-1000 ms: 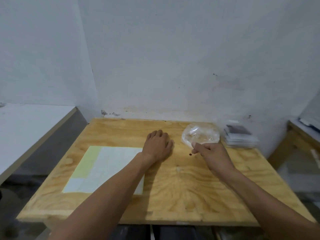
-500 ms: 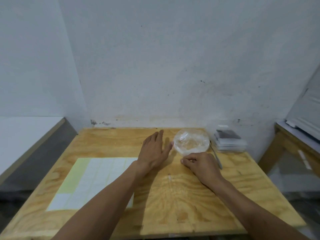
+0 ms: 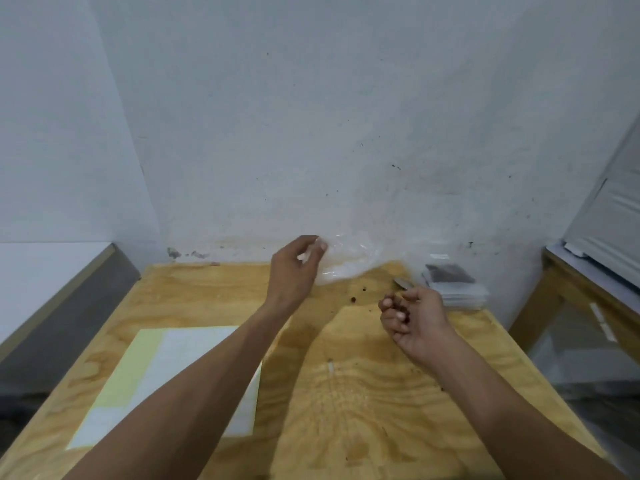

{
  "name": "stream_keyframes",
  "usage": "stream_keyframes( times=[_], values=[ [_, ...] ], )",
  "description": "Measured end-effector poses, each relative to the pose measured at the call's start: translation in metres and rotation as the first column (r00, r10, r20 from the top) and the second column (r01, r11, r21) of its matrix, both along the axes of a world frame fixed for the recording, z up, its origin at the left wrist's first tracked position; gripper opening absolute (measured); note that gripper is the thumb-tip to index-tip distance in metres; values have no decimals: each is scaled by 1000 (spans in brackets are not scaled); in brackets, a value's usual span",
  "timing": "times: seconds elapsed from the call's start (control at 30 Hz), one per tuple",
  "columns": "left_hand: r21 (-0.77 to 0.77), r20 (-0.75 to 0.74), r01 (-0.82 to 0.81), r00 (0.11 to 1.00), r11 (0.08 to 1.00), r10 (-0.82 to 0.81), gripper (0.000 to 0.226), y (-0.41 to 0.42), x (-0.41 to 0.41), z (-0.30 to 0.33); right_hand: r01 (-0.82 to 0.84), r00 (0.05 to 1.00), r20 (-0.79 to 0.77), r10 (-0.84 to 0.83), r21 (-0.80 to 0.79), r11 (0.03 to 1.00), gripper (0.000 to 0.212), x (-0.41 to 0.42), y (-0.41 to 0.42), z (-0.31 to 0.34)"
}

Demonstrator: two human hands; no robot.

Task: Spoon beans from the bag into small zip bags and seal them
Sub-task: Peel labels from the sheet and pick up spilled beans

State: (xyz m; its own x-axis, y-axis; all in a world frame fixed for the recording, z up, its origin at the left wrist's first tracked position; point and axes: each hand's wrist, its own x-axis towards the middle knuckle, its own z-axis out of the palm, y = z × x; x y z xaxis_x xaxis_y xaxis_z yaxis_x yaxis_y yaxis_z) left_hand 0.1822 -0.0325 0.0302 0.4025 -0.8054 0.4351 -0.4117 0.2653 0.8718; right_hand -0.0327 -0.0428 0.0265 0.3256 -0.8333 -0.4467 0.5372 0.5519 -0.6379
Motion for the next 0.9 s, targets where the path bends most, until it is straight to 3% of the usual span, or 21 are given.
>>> stream_keyframes(
  times=[0.07,0.13,0.2,0.27,0.37,0.47,0.6,0.67,0.7,0.77,0.83,0.9],
  values=[
    [-2,-81,-27,996,1000,27,25,5,15,3,32,959,-276,-71,-141,990,23,5,-11,1],
    [19,-153,-60,986,998,62,24,10,30,1,-34,786,-591,-184,-338,941,26,10,-21,0],
    [71,-229,-95,967,993,109,19,14,40,-2,-198,580,-758,-299,-487,850,27,13,-28,-3],
    [145,-314,-122,935,982,162,15,17,47,-3,-370,442,-814,-377,-548,750,21,18,-31,-7],
    [248,-459,-102,863,964,209,15,20,52,-4,-559,308,-841,-445,-538,631,17,29,-29,-15],
    [310,-524,-78,818,947,239,15,23,55,-5,-649,236,-849,-473,-500,574,21,37,-30,-25],
    [321,-535,-76,808,944,247,17,25,54,-6,-638,225,-841,-491,-508,578,16,43,-31,-30],
    [327,-532,-66,812,943,241,17,26,52,-6,-605,258,-854,-451,-507,614,21,42,-33,-31],
    [329,-532,-57,814,943,235,17,26,50,-6,-536,326,-861,-390,-508,674,26,40,-34,-29],
    [331,-535,-40,815,943,223,18,27,46,-6,-301,585,-784,-206,-446,843,35,36,-37,-22],
    [337,-534,-26,818,941,214,19,27,41,-4,-102,860,-508,-48,-264,959,24,32,-43,-13],
    [344,-543,-2,815,939,201,20,27,34,-1,-37,979,-203,26,-50,998,23,26,-43,0]
  ],
)
